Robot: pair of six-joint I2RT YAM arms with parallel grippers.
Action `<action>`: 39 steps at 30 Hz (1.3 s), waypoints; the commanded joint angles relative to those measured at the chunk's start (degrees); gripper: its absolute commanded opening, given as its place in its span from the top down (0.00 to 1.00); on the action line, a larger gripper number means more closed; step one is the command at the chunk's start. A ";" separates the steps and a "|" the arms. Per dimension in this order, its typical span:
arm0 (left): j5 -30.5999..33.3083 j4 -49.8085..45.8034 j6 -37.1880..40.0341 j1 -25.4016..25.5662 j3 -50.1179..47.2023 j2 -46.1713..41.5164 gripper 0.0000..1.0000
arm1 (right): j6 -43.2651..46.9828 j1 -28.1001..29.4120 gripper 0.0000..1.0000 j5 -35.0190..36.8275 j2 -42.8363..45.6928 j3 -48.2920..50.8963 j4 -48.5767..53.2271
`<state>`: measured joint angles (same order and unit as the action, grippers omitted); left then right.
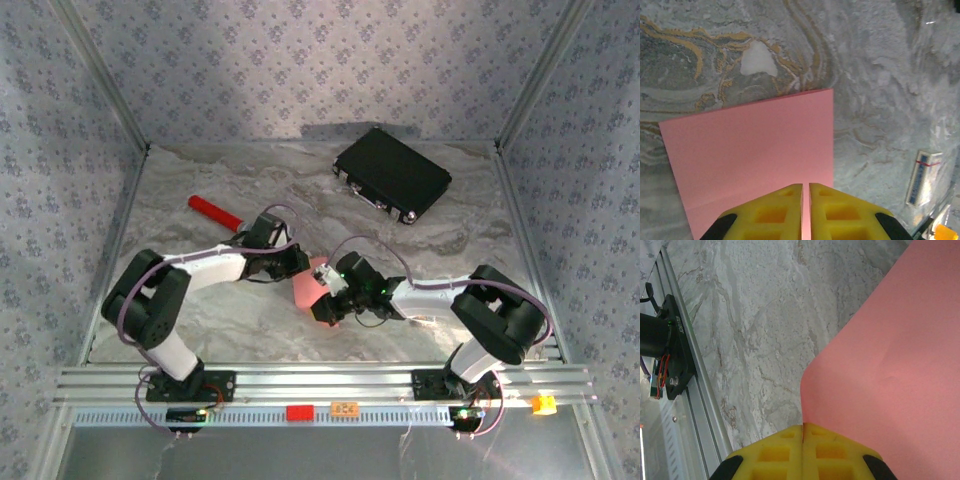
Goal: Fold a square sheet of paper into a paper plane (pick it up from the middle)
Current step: Third fold the triangle at the center of the table.
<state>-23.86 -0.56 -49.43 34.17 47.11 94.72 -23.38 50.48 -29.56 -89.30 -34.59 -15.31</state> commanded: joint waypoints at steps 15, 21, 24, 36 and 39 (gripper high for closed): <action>-1.02 -5.36 6.36 0.29 3.68 10.48 0.93 | -0.59 -0.78 0.97 4.04 1.21 -0.82 1.99; -0.31 -6.12 6.71 0.28 3.69 10.05 0.93 | -0.45 -1.69 0.97 8.82 2.06 -1.33 5.27; -0.31 -5.91 6.44 0.38 3.54 9.89 0.93 | -0.27 -2.00 0.97 10.11 1.60 -1.94 6.55; -0.05 -5.79 6.01 0.46 3.42 9.24 0.93 | -1.42 -2.00 0.97 15.71 0.24 -3.94 9.57; -0.05 -5.81 6.01 0.48 3.57 9.26 0.93 | -1.41 -2.04 0.97 15.98 -0.01 -4.11 9.77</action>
<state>-25.96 -1.83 -44.10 34.24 50.87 102.98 -24.21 48.71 -15.53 -88.62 -37.15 -7.60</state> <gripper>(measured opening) 0.072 0.066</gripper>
